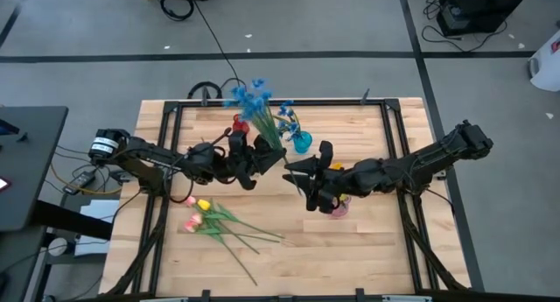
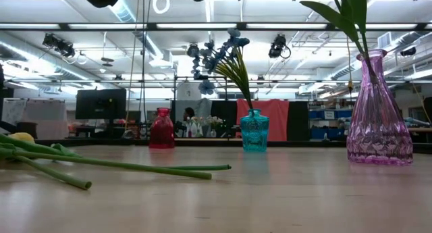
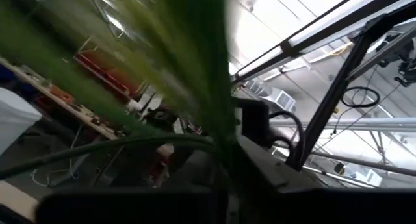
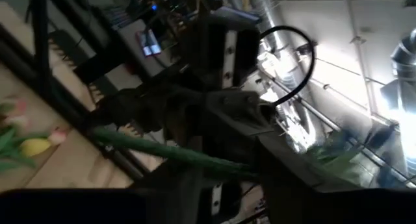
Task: Sort flowers into vase by color
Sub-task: Put the blue flower into the blue flower vase
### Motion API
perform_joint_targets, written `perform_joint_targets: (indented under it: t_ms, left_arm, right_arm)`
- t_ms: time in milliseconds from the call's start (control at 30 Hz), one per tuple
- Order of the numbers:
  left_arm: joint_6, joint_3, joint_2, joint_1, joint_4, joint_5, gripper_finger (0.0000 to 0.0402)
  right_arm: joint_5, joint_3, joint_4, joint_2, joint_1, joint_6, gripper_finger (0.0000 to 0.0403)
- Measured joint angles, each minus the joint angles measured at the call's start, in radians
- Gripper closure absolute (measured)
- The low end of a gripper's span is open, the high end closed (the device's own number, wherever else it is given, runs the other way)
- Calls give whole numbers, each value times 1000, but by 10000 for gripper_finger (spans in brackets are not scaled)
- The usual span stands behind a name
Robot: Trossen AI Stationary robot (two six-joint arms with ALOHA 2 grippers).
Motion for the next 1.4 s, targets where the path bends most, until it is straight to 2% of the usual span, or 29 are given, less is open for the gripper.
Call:
perform_joint_targets:
  t_ms: [100,300,433,667,767,900,1100,1300,1400]
  left_arm:
    - [-1,1,0,0,2,3,388]
    - [19,1,0,0,0,30,376]
    - [38,3,-6,4,9,80,380]
    - [51,3,-64,37,-15,172,381]
    - [59,3,-94,51,-54,194,381]
    - [76,3,-124,63,-77,216,382]
    - [97,1,-184,86,-163,332,382]
    - [205,1,-235,85,-272,336,382]
    - [265,1,-238,85,-322,313,382]
  right_arm:
    - [3,0,-32,0,4,0,205]
    - [136,0,-51,2,48,2,127]
    - [255,-1,-59,2,77,51,99]
    - [276,-1,-213,-16,60,298,101]
    - [223,-1,-268,-21,28,388,107]
    - [161,-1,-324,-23,-30,472,110]
    - [142,-1,-406,-30,-91,532,110]
    - [143,-1,-468,-96,-107,573,110]
    - [75,-1,-458,-146,-129,627,110]
